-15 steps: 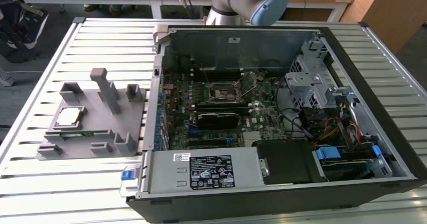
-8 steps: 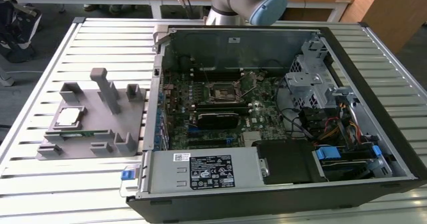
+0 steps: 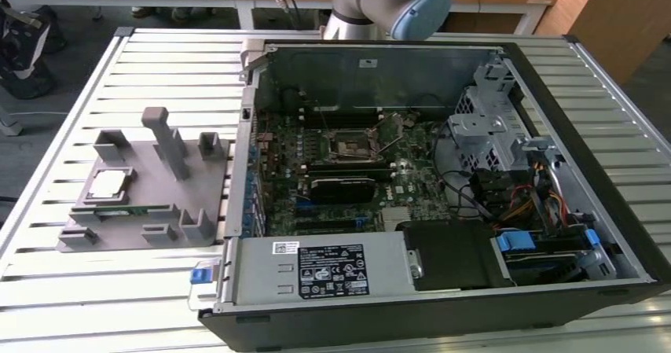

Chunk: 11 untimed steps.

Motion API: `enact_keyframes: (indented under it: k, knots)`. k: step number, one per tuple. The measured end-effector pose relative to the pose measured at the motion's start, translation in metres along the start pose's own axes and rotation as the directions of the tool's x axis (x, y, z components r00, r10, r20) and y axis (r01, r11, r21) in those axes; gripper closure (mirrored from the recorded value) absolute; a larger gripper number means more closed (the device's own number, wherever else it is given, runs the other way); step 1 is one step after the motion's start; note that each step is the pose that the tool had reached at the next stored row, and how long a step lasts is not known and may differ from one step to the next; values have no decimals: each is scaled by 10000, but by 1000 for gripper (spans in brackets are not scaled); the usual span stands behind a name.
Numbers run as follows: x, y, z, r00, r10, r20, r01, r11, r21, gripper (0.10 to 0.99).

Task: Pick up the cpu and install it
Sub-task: 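Pick up the cpu and move it towards the insertion slot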

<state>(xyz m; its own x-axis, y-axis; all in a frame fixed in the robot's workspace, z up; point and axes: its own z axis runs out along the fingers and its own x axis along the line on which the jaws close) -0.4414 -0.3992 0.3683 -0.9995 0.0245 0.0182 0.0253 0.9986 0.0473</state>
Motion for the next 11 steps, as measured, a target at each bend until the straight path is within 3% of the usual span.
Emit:
enact_keyframes:
  k: [11]
  knots:
    - [0,-24,97,10000,-1,20,1,10000,-19,973]
